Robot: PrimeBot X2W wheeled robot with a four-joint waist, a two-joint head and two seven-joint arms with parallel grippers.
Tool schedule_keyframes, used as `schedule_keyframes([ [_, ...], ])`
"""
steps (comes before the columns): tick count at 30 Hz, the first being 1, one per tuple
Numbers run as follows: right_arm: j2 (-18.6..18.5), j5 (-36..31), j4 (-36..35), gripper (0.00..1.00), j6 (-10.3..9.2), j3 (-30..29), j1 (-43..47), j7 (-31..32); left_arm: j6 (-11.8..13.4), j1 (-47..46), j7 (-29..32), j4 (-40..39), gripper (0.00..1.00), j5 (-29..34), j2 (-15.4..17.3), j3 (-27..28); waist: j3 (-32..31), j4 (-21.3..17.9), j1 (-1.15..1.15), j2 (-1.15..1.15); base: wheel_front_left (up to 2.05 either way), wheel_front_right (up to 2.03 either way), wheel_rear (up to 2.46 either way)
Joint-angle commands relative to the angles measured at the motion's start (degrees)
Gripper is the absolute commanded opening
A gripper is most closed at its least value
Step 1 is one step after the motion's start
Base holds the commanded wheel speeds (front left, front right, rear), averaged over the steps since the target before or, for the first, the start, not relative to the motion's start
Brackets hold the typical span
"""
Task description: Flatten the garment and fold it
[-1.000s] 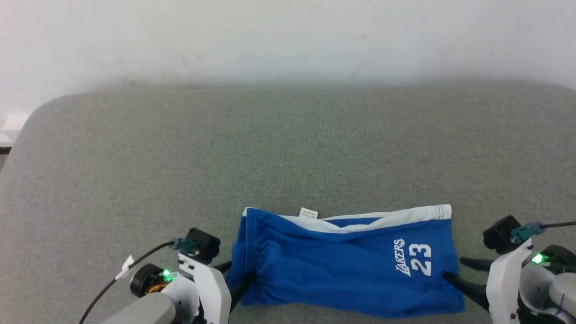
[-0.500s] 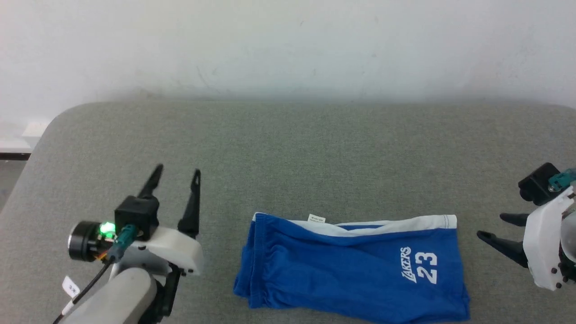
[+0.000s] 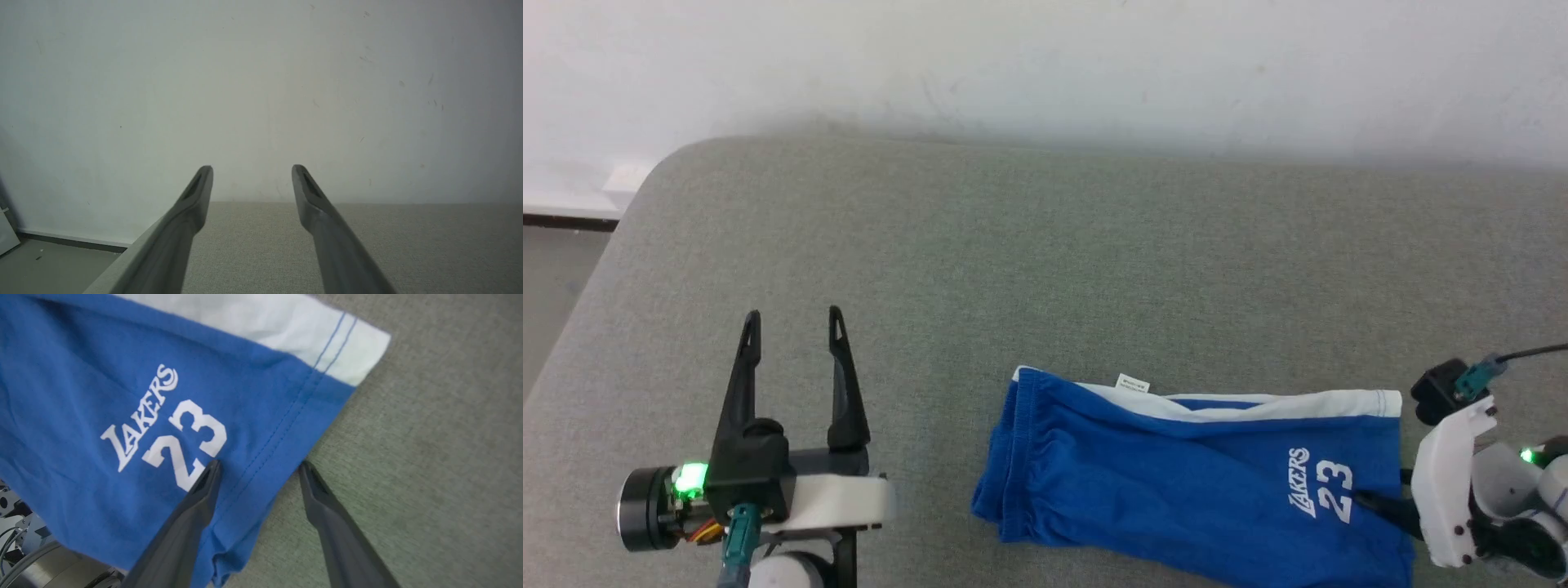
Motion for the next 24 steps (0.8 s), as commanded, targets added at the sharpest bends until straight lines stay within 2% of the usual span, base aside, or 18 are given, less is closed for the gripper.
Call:
schedule_keyframes([
  [1,1.20,-0.53,1.35,1.00,-0.11,-0.34,1.25,-0.60,-1.10,1.27,-0.26,-0.02,1.00,1.66,-0.88,1.19,0.93,0.98,0.00,-0.01,0.00,0.00,0.00],
  [5,5.61,-0.22,5.11,1.00,-0.11,-0.64,4.29,-2.33,-5.27,3.97,-0.26,1.17,1.00,3.68,-5.24,4.18,1.11,1.50,0.00,-0.01,0.00,0.00,0.00],
  [8,7.67,0.13,6.49,1.00,-0.11,-0.57,5.81,-2.97,-9.58,4.81,-0.27,2.83,1.00,5.32,-7.22,6.17,1.01,1.34,0.00,-0.01,0.00,0.00,0.00],
  [9,7.98,0.11,6.57,0.38,-0.11,-0.64,5.93,-3.40,-10.80,5.01,-0.27,3.29,1.00,6.00,-7.74,6.74,0.91,1.16,0.00,-0.01,0.00,0.00,0.00],
  [10,8.14,0.11,6.60,0.00,-0.11,-0.98,5.89,-4.13,-12.25,5.15,-0.27,3.85,1.00,6.37,-8.14,7.46,0.82,0.94,0.00,-0.01,0.00,0.00,0.00],
  [13,7.65,-0.55,6.08,0.00,-0.11,-1.60,5.05,-5.81,-15.68,5.65,-0.27,4.60,1.00,7.85,-9.15,9.70,0.33,-0.02,0.00,-0.01,0.00,0.00,0.00],
  [17,5.72,-1.59,3.14,0.00,-0.11,-2.99,3.11,-8.94,-18.64,6.34,-0.27,5.32,1.00,9.81,-10.29,11.98,-0.41,-1.31,0.00,-0.01,0.00,0.00,0.00],
  [24,-1.53,-1.38,-1.43,0.00,-0.11,-6.27,2.31,-8.76,-19.93,6.70,-0.27,6.54,1.00,13.01,-11.79,14.39,-1.10,-2.80,0.00,-0.01,0.00,0.00,0.00],
])
